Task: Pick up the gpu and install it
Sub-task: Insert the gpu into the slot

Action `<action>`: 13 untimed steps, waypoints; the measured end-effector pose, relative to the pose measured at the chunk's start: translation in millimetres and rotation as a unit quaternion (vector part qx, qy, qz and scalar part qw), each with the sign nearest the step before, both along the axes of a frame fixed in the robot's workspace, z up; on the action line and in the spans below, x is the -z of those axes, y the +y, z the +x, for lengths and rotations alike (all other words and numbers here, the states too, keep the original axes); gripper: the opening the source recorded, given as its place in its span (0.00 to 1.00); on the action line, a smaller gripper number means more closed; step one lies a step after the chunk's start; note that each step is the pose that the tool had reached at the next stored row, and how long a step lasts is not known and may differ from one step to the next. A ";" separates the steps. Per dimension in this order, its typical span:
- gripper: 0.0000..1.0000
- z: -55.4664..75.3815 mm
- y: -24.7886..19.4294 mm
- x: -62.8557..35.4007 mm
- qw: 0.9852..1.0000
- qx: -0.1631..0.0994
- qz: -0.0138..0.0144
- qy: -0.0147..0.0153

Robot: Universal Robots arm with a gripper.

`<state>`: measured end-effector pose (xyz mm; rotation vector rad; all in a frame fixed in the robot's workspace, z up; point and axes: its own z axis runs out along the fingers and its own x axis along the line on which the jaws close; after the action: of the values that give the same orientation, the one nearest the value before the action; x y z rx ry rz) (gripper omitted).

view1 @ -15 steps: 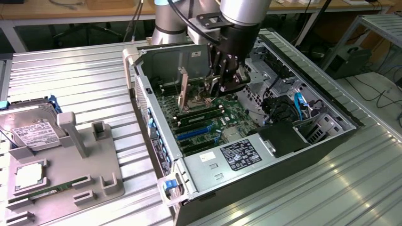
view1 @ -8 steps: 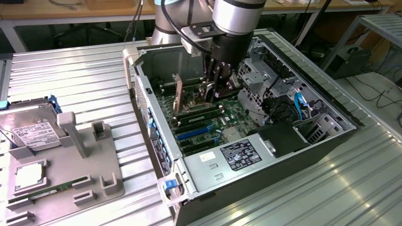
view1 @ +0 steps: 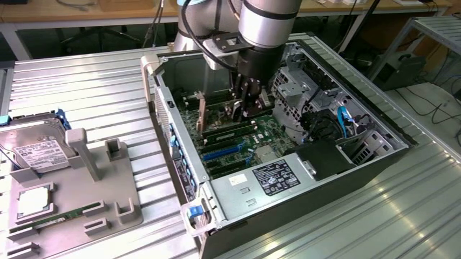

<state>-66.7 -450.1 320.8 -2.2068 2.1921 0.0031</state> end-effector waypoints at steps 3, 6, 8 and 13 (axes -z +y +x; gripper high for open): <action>0.29 -0.6 -4.7 5.0 1.000 0.000 0.000 0.000; 0.29 -3.1 -4.8 10.4 1.000 0.000 0.000 0.000; 0.29 -4.1 -4.9 14.2 1.000 0.000 0.000 0.000; 0.29 -8.7 -4.9 25.3 1.000 0.000 0.000 0.000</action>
<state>-75.5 -455.0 295.4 -2.2061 2.1923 0.0032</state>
